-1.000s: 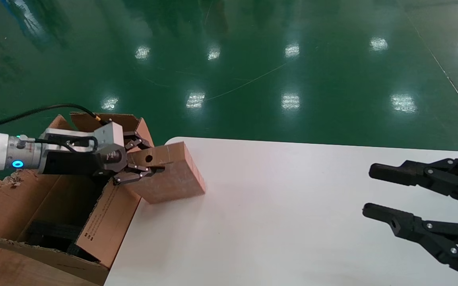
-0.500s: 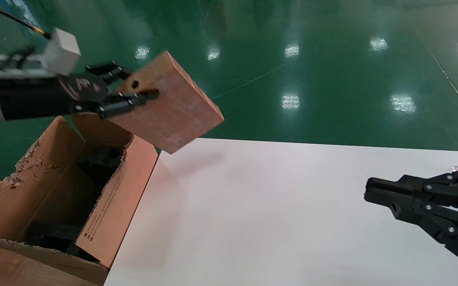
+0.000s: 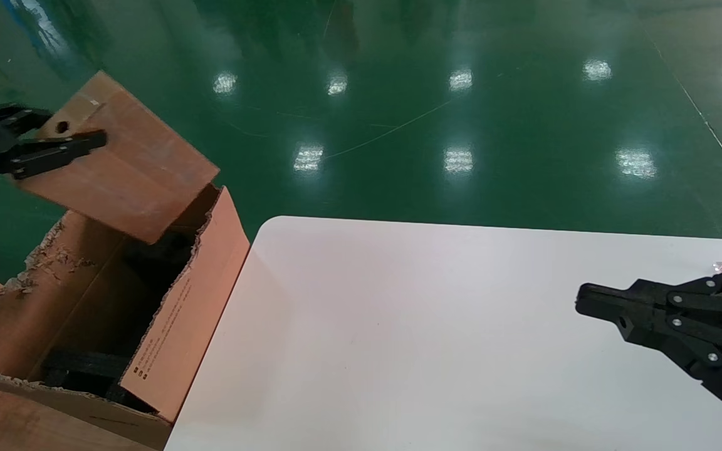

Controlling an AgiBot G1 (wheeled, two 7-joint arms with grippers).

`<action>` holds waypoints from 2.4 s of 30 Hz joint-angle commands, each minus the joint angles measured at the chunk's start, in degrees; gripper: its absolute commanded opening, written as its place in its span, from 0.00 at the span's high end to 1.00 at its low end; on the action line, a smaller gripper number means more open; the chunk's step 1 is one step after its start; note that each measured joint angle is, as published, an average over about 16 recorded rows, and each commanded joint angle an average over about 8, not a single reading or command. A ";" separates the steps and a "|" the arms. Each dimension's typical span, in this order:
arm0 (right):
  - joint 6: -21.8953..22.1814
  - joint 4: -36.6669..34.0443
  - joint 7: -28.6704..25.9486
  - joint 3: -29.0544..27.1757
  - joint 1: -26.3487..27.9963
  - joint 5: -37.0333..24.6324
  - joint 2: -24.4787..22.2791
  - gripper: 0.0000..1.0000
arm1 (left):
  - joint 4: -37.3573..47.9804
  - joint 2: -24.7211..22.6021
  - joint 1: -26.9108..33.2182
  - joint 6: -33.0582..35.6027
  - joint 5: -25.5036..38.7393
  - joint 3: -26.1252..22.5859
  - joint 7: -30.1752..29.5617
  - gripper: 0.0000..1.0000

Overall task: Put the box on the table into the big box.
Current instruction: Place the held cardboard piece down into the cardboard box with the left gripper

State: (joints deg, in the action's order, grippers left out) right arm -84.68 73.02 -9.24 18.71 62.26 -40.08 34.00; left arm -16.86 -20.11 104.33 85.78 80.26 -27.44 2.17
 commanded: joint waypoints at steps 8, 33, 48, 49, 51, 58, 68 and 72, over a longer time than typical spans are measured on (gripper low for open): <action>0.01 0.00 0.01 0.01 0.00 0.01 -0.01 1.00 | 0.44 5.15 -0.84 -0.02 2.26 -1.07 -1.18 1.00; 0.02 0.00 0.03 0.05 0.01 0.03 -0.02 0.00 | 6.57 3.71 -14.80 -5.67 0.43 -1.26 -4.21 1.00; 0.03 0.00 0.04 0.07 0.02 0.05 -0.03 0.00 | 0.83 4.13 -19.85 -7.77 -1.42 -0.68 -8.77 1.00; 0.03 0.00 0.04 0.08 0.02 0.05 -0.03 0.00 | 0.37 4.01 -20.24 -8.31 -1.60 -0.60 -9.16 1.00; 0.03 0.00 0.04 0.08 0.02 0.05 -0.03 0.00 | -0.65 3.74 -21.01 -9.36 -2.01 -0.42 -9.91 1.00; 0.04 0.00 0.04 0.09 0.02 0.06 -0.03 0.00 | -5.21 3.33 -24.05 -12.28 -3.68 0.21 -12.56 1.00; 0.04 0.00 0.05 0.10 0.02 0.07 -0.04 0.00 | -11.06 4.97 -29.41 -19.11 -5.51 1.05 -16.60 1.00; 0.05 0.00 0.05 0.11 0.03 0.07 -0.04 0.00 | -12.81 5.86 -31.87 -22.51 -6.10 1.27 -18.39 1.00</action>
State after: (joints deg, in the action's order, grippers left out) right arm -84.64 73.02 -9.19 18.82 62.28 -40.01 33.95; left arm -29.67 -14.22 72.32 63.27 74.18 -26.25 -16.25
